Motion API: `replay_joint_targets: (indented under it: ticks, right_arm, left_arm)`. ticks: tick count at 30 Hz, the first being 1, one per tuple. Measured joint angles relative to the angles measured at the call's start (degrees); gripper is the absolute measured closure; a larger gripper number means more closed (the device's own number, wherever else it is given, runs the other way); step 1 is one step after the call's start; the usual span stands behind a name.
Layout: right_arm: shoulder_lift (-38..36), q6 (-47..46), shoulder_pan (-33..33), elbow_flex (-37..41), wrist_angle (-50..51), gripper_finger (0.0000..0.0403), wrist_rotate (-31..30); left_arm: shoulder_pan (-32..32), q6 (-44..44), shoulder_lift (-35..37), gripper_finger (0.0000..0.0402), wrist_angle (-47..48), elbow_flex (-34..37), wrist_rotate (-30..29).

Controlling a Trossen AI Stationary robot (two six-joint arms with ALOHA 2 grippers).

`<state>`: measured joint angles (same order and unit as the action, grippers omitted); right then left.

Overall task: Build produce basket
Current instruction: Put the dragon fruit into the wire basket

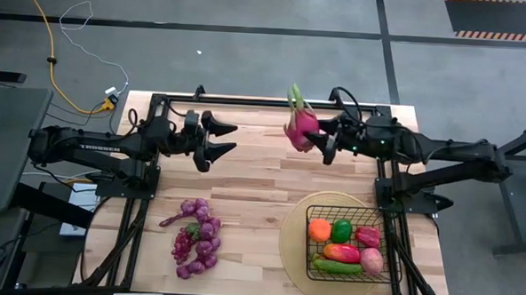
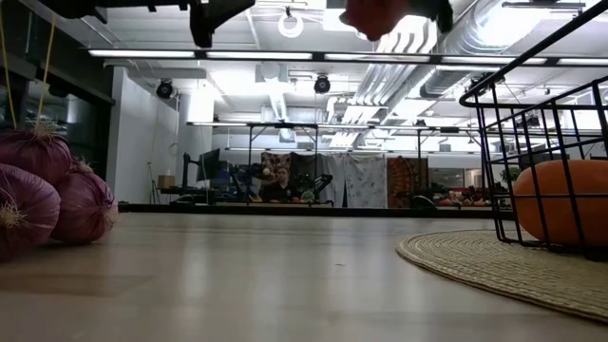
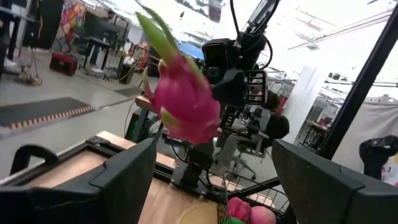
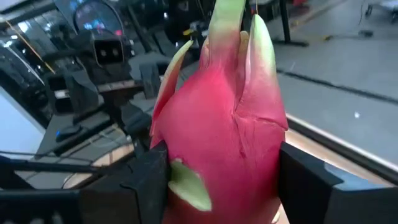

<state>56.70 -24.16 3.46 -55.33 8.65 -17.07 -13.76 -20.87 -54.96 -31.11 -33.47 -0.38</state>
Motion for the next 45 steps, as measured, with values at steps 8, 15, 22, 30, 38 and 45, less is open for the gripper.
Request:
replay_joint_targets:
  ticks: [8, 15, 22, 30, 38, 45]
  right_arm:
    - [0.29, 1.00, -0.52, 0.00, -1.09, 0.0171, -0.49]
    - [0.70, 2.65, -0.52, -0.02, -1.05, 0.0171, 1.30]
    - [0.75, 6.68, -0.52, -0.02, -0.97, 0.0171, 4.20]
    - [0.75, 16.04, -0.52, -0.02, -0.68, 0.0171, 6.94]
    - [0.75, 17.72, -0.52, -0.04, -0.63, 0.0171, 6.94]
    - [0.53, 11.19, -0.49, -0.10, -0.38, 0.0171, 8.73]
  left_arm:
    - [0.09, -0.01, 0.00, 0.0092, -0.53, -0.02, 0.00]
    - [0.37, -1.43, 0.00, 0.0092, -0.42, -0.02, -0.46]
    - [0.37, 5.46, 0.00, 0.0092, 0.03, -0.03, -3.32]
    - [0.48, 15.28, 0.00, 0.0092, 1.56, -0.02, -4.79]
    - [1.50, 18.42, 0.02, 0.0092, 1.55, -0.02, -4.79]
    - [3.57, 18.06, 0.02, 0.0092, 1.54, -0.05, -4.93]
